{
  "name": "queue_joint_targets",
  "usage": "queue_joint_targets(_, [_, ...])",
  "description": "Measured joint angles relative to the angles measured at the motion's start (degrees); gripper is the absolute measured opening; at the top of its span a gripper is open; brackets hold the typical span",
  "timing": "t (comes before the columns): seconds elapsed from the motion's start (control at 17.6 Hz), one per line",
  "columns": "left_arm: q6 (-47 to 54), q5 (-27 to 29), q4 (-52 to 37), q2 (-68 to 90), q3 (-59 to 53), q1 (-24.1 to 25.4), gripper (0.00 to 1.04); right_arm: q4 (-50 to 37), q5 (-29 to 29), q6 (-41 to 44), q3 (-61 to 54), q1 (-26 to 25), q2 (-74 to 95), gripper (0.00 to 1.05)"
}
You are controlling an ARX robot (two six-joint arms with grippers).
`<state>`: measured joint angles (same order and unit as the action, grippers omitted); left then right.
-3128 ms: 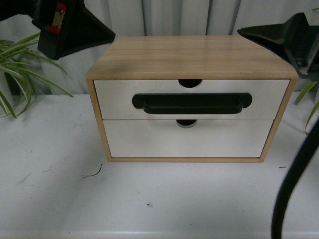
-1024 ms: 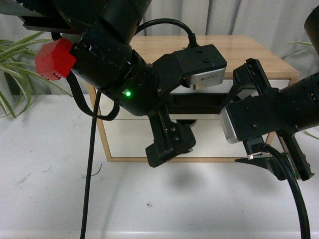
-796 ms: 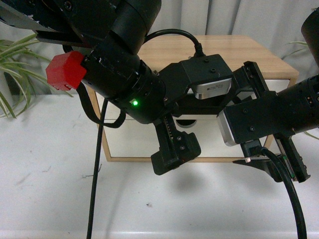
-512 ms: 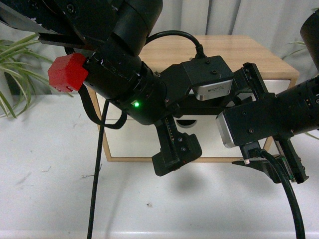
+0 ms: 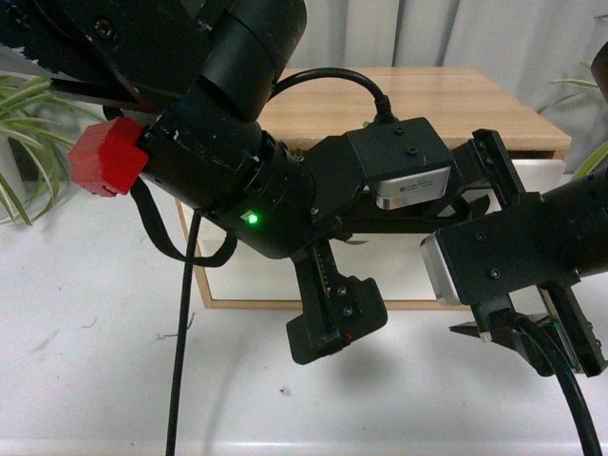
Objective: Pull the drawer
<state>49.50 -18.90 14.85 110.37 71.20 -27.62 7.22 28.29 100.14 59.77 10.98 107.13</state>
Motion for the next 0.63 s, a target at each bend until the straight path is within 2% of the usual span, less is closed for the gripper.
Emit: queue_joint_targets(0.63, [-4.17,-0.94,-2.43,-10.97,-12.92,-1.46,0.98,0.15,-1.05,-0.11,-11.67,1.86,-9.92,0.98])
